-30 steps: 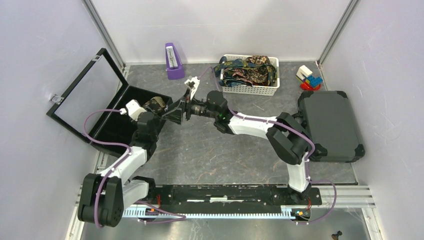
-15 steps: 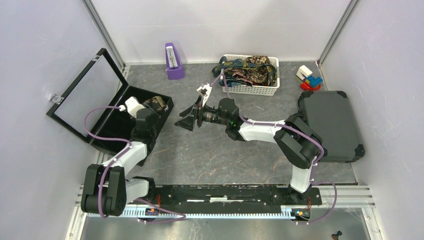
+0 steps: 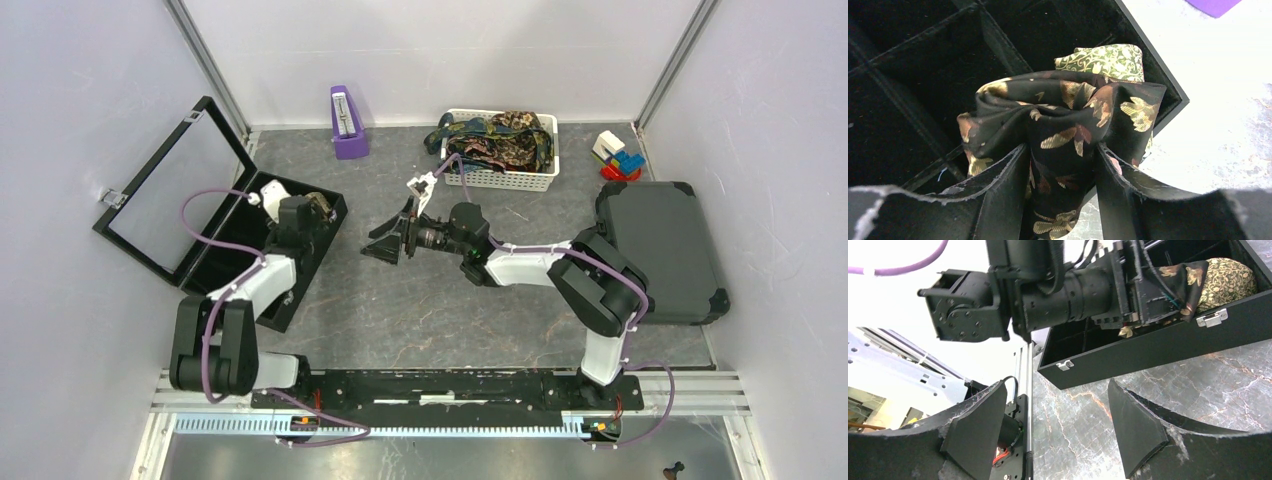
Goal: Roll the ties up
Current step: Place the tie in the storage box.
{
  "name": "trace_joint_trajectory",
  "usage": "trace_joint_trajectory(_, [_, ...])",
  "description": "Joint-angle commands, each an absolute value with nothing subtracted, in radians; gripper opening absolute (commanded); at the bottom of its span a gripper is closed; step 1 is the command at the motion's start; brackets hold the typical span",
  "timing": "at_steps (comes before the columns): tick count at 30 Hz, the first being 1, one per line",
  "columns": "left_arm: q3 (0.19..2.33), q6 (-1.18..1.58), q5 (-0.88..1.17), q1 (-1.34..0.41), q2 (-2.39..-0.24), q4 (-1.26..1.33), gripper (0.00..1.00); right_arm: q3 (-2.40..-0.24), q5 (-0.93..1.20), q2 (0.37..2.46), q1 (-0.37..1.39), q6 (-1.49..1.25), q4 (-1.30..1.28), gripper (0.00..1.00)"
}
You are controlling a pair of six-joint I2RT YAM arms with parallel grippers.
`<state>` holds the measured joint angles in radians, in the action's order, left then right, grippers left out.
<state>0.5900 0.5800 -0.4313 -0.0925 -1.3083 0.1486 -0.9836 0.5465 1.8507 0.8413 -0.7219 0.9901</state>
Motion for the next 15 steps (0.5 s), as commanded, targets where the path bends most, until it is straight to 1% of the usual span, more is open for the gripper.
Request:
trace_joint_trajectory(1, [0.699,0.611,-0.323,-0.058,-1.427,0.021,0.58,-0.946,0.569,1.797,0.834,-0.745,1.081,0.81])
trace_joint_trajectory(5, [0.741,0.647,-0.327,-0.044,-1.487,-0.052,0.57,-0.923,0.580,1.794,0.829,-0.765,1.112,0.80])
trace_joint_trajectory(6, [0.747,0.657,-0.335,-0.042,-1.496,-0.066,0.55,-0.918,0.581,1.792,0.827,-0.765,1.112,0.80])
trace_joint_trajectory(7, [0.756,0.670,-0.348,-0.041,-1.502,-0.091,0.51,-0.915,0.581,1.790,0.825,-0.764,1.112,0.80])
trace_joint_trajectory(11, [0.771,0.704,-0.386,-0.036,-1.520,-0.160,0.43,-0.900,0.589,1.795,0.815,-0.776,1.128,0.80])
trace_joint_trajectory(15, [0.796,0.731,-0.406,-0.025,-1.542,-0.270,0.44,-0.889,0.601,1.804,0.808,-0.807,1.162,0.80])
